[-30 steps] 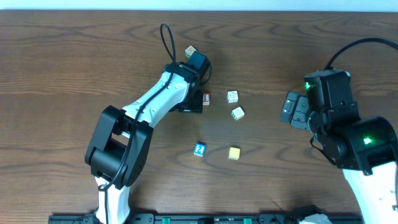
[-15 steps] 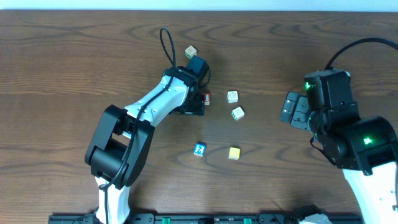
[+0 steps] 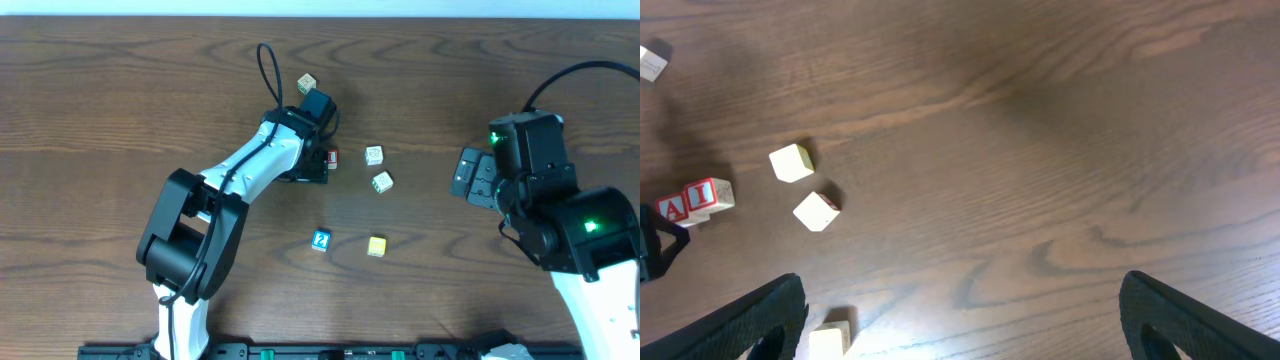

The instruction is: Spell out Ai2

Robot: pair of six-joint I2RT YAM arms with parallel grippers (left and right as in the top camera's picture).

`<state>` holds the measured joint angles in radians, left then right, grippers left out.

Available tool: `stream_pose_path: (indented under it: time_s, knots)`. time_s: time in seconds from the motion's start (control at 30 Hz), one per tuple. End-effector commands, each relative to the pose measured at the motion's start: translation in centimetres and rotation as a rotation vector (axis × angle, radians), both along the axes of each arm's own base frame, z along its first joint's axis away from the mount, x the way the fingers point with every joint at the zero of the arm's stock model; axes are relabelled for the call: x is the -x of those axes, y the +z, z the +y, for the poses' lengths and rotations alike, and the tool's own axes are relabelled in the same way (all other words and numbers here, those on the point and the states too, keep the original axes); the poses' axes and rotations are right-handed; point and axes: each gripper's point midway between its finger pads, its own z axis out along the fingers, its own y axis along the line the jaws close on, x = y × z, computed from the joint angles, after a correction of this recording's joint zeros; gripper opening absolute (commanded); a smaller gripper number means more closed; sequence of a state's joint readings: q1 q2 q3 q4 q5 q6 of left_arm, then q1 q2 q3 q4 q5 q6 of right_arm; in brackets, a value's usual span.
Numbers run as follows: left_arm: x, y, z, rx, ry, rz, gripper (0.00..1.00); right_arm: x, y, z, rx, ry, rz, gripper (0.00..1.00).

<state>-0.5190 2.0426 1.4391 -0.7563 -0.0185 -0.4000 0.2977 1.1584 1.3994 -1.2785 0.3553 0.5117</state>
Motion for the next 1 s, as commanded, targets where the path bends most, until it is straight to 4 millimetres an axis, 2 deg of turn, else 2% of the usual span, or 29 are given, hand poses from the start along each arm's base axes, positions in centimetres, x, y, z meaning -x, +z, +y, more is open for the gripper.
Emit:
stream_pose_path:
  time_s: [0.0,0.73,0.97]
  knots:
    - [-0.15,-0.53,0.75,-0.039,0.01,-0.005,0.81,-0.06,0.3,-0.35,0.003,-0.019,-0.011,0.99]
    - [-0.82,-0.43,0.38,-0.024,0.007,-0.033,0.82,-0.07,0.31,-0.34,0.003,-0.019,-0.012,0.99]
    - [-0.08,-0.35,0.69,-0.035,0.005,-0.004,0.79,-0.07,0.31,-0.34,-0.004,-0.028,-0.014,0.99]
